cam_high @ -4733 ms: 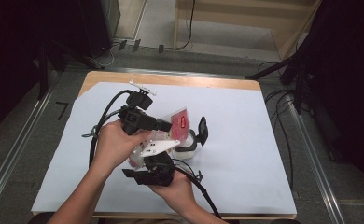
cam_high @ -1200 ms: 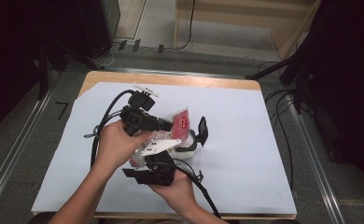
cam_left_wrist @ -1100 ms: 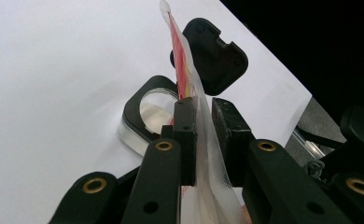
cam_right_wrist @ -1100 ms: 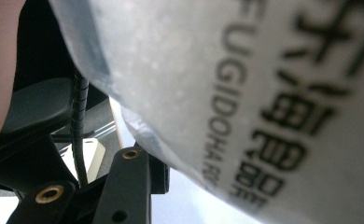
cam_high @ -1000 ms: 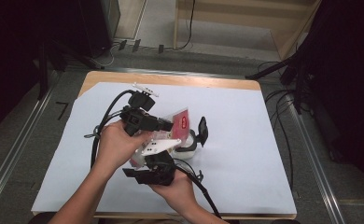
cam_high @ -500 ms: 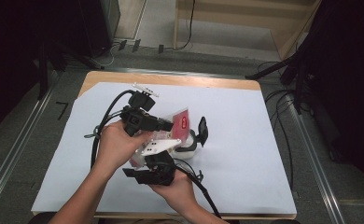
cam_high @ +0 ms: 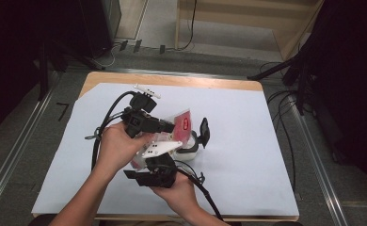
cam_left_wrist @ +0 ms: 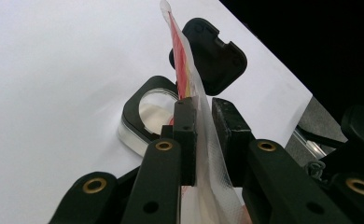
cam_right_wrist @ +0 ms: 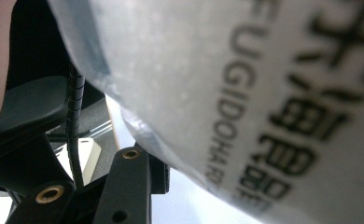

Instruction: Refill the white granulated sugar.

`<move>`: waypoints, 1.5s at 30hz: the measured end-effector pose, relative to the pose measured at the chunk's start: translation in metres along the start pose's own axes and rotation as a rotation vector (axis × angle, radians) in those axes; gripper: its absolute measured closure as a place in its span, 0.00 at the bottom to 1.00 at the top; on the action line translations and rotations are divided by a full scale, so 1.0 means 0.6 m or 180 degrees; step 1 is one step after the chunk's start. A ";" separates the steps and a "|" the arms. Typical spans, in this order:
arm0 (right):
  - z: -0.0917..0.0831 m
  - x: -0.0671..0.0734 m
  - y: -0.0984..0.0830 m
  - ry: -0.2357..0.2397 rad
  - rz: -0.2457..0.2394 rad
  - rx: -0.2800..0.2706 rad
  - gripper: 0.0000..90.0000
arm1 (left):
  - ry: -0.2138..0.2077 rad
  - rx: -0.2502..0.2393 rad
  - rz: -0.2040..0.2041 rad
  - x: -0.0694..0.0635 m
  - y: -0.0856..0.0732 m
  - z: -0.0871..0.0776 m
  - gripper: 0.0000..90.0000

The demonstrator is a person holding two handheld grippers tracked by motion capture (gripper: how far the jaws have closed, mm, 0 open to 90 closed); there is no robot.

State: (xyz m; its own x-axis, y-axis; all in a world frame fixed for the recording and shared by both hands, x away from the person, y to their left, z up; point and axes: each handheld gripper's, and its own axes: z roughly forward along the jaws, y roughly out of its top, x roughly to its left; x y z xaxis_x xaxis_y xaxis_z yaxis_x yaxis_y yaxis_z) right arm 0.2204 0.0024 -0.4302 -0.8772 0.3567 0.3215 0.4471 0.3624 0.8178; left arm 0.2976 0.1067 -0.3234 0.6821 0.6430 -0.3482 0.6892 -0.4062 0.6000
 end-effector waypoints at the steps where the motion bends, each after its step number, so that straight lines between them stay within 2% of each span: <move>1: 0.000 0.000 0.000 -0.0007 -0.0009 -0.0002 0.71 | 0.0003 0.0000 0.0004 0.000 0.000 0.000 0.91; 14: 0.001 0.003 0.000 -0.0093 -0.0091 -0.0019 0.71 | 0.0007 -0.0037 -0.0007 -0.002 0.001 -0.001 0.91; 22: -0.002 0.000 0.001 -0.0019 -0.0026 -0.0019 0.71 | 0.0017 -0.0053 -0.0002 -0.003 0.001 0.000 0.90; 39: -0.006 0.005 0.007 -0.0024 0.0026 0.0001 0.71 | -0.0001 -0.0085 -0.0012 -0.003 0.002 -0.003 0.90; 45: -0.005 0.002 0.005 -0.0036 -0.0003 0.0007 0.71 | 0.0000 -0.0070 0.0004 -0.003 0.002 -0.001 0.90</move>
State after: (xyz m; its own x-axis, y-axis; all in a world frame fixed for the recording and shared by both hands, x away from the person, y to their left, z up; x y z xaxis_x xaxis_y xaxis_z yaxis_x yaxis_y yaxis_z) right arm 0.2202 0.0016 -0.4258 -0.8755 0.3662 0.3153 0.4467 0.3645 0.8170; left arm 0.2972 0.1055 -0.3217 0.6829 0.6426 -0.3475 0.6829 -0.3926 0.6160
